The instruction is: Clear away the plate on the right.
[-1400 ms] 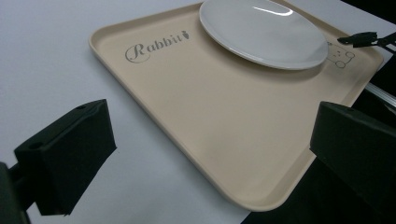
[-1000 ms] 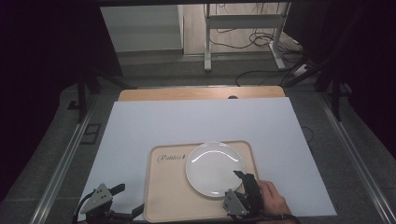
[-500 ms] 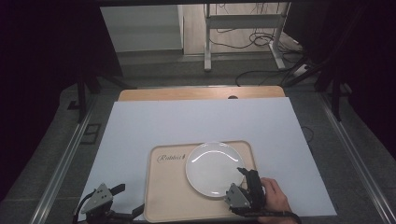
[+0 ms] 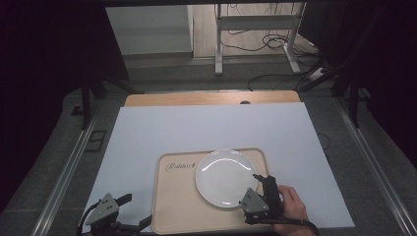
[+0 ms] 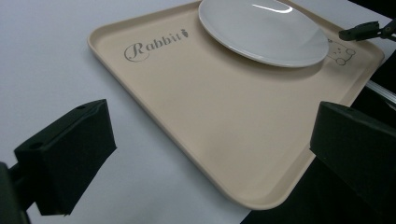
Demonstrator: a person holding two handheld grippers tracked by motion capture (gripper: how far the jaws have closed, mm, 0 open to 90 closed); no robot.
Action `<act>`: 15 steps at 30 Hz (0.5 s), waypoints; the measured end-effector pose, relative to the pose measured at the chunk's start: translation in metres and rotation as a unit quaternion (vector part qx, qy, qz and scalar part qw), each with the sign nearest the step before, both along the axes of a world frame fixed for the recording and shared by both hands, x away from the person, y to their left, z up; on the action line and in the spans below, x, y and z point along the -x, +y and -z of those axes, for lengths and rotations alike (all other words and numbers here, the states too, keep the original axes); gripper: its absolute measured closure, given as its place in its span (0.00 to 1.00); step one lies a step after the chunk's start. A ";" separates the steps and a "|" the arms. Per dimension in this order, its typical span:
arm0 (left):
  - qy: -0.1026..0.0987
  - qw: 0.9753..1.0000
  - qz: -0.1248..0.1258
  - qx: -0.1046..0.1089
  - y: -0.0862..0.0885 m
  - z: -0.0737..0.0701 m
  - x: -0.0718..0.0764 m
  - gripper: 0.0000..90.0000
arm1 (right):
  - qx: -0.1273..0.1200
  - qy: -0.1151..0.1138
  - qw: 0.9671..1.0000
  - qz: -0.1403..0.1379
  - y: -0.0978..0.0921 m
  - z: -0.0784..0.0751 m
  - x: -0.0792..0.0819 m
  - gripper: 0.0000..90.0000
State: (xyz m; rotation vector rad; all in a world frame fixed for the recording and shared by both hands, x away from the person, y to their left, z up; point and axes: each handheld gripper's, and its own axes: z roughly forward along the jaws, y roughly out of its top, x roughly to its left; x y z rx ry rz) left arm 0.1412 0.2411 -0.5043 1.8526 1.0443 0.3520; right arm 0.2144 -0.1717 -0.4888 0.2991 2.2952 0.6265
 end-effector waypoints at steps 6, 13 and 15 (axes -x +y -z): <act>0.000 1.000 0.000 0.000 0.000 0.000 0.000 0.00 | -0.025 0.020 0.999 0.007 -0.004 -0.003 -0.003 0.05; -0.002 1.000 -0.001 -0.001 0.000 0.000 0.000 0.00 | -0.046 0.038 0.998 0.018 -0.009 -0.005 -0.007 0.04; -0.002 1.000 -0.002 0.000 0.001 -0.001 0.001 0.00 | -0.053 0.046 0.997 0.022 -0.011 -0.006 -0.008 0.04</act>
